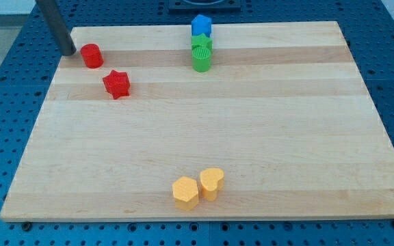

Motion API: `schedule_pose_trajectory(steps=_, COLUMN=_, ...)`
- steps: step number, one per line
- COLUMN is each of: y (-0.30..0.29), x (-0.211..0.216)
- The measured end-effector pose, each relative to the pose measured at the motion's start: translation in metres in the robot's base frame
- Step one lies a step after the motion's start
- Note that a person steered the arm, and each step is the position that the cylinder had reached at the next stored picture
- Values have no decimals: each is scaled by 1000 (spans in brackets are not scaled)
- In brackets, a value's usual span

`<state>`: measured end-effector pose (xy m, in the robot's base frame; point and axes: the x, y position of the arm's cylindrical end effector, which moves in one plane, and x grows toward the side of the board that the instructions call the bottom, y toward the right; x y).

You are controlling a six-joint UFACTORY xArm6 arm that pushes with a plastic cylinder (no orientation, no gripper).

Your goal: Move the red circle left red star

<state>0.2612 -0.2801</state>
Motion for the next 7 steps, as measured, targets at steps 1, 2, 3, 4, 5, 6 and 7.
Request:
schedule_pose_trajectory(steps=1, y=37, x=-2)
schedule_pose_trajectory(steps=2, y=76, x=23)
schedule_pose_trajectory(steps=3, y=81, x=59)
schedule_pose_trajectory(steps=4, y=81, x=68)
schedule_pose_trajectory(steps=5, y=81, x=68)
schedule_pose_trajectory(steps=6, y=81, x=66)
schedule_pose_trajectory(steps=7, y=80, x=64)
